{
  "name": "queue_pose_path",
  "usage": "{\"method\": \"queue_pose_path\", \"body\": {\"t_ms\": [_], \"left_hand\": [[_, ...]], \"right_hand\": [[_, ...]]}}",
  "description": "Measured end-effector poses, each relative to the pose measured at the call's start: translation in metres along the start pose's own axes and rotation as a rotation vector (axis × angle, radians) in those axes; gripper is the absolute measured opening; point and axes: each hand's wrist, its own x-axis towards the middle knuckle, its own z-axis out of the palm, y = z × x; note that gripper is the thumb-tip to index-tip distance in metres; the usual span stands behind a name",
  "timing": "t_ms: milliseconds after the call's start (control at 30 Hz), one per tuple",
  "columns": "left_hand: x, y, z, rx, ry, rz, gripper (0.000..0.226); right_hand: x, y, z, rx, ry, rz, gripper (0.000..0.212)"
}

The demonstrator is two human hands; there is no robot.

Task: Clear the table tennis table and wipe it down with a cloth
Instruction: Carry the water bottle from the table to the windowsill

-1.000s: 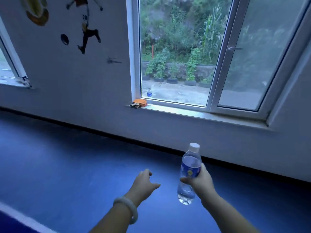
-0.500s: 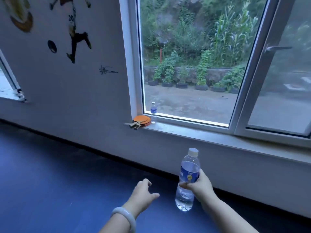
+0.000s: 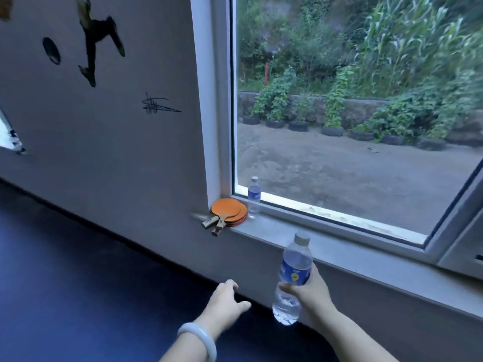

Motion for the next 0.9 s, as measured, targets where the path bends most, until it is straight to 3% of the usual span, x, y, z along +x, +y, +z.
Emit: {"method": "queue_pose_path", "body": {"t_ms": [367, 567, 633, 700, 900], "left_hand": [[0.208, 0.023, -0.065, 0.034, -0.082, -0.04, 0.054], [0.287, 0.04, -0.074, 0.025, -0.054, -0.083, 0.053], [0.31, 0.048, -0.074, 0.004, -0.029, -0.111, 0.048], [0.331, 0.055, -0.071, -0.029, -0.019, -0.145, 0.041], [0.381, 0.066, -0.052, -0.007, -0.043, -0.239, 0.057]], "right_hand": [[0.198, -0.04, 0.061, -0.025, 0.056, 0.088, 0.054], [0.299, -0.043, 0.08, -0.073, -0.13, 0.183, 0.021], [0.333, -0.041, 0.084, -0.078, -0.086, 0.177, 0.029], [0.362, -0.042, 0.086, -0.104, -0.051, 0.155, 0.05], [0.441, -0.024, 0.09, -0.13, -0.121, 0.16, 0.064]]}}
